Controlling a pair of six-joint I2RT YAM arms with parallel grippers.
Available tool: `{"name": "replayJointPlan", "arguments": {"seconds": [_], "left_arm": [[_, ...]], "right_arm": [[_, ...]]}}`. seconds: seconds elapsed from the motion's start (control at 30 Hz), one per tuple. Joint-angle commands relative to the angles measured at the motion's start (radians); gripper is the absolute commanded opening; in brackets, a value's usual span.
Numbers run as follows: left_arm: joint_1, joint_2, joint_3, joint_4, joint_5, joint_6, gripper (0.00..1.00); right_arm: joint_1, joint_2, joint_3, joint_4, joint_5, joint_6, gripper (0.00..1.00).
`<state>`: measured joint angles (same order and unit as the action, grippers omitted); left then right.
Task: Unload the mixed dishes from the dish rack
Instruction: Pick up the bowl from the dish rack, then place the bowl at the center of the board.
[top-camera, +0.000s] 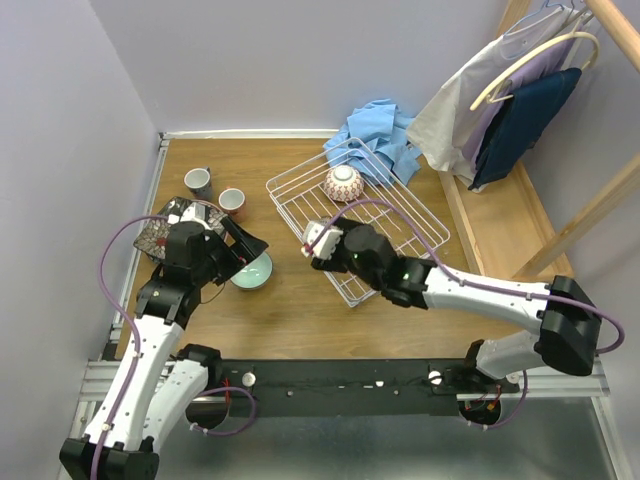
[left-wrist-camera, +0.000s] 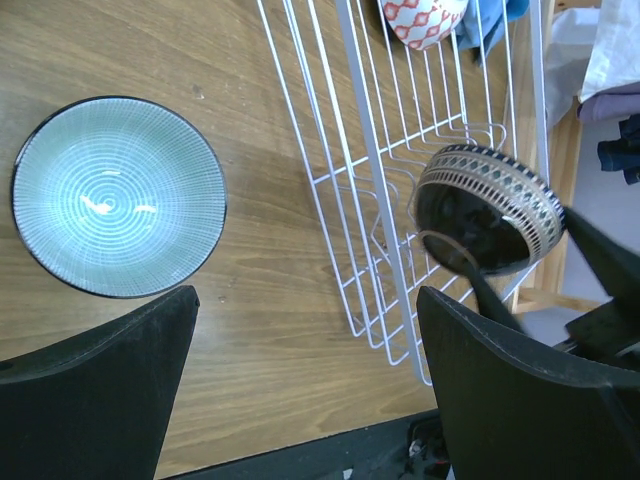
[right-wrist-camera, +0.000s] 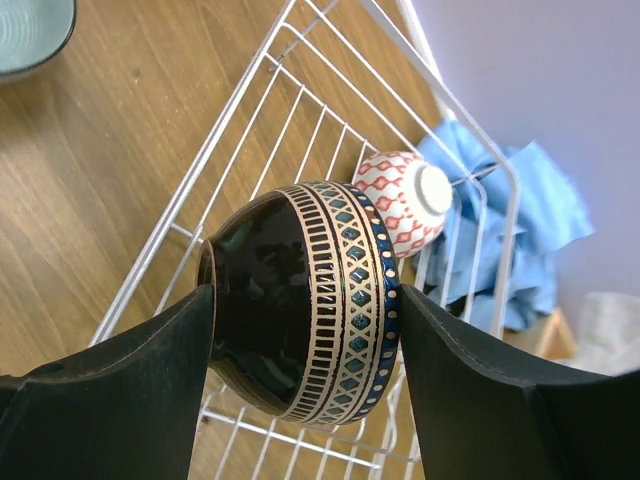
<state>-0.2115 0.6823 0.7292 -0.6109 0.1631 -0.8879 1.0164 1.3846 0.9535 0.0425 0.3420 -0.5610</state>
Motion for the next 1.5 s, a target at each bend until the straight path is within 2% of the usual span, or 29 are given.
{"name": "replayJointPlan", "arguments": {"seconds": [0.0, 0.27, 0.67, 1.07, 1.3, 1.47], "left_arm": [[0.001, 0.042, 0.059, 0.034, 0.067, -0.005, 0.99], [0.001, 0.135, 0.116, 0.019, 0.110, -0.026, 0.99], [-0.002, 0.253, 0.207, 0.031, 0.188, -0.048, 0.99], [-0.005, 0.330, 0.272, 0.007, 0.268, -0.068, 0.99], [-0.026, 0.433, 0.377, -0.166, 0.294, 0.052, 0.98], [-0.074, 0.487, 0.400, -0.256, 0.293, 0.124, 0.92]], "right_arm": [[0.121, -0.029, -0.058, 0.244, 0.247, -0.290, 0.14], [0.263, 0.010, -0.173, 0.584, 0.400, -0.597, 0.14], [0.410, 0.171, -0.243, 0.999, 0.459, -0.936, 0.14], [0.471, 0.275, -0.211, 1.059, 0.471, -1.059, 0.13], [0.495, 0.321, -0.211, 1.087, 0.499, -1.077, 0.13], [0.507, 0.333, -0.206, 1.068, 0.502, -1.083, 0.13]]}}
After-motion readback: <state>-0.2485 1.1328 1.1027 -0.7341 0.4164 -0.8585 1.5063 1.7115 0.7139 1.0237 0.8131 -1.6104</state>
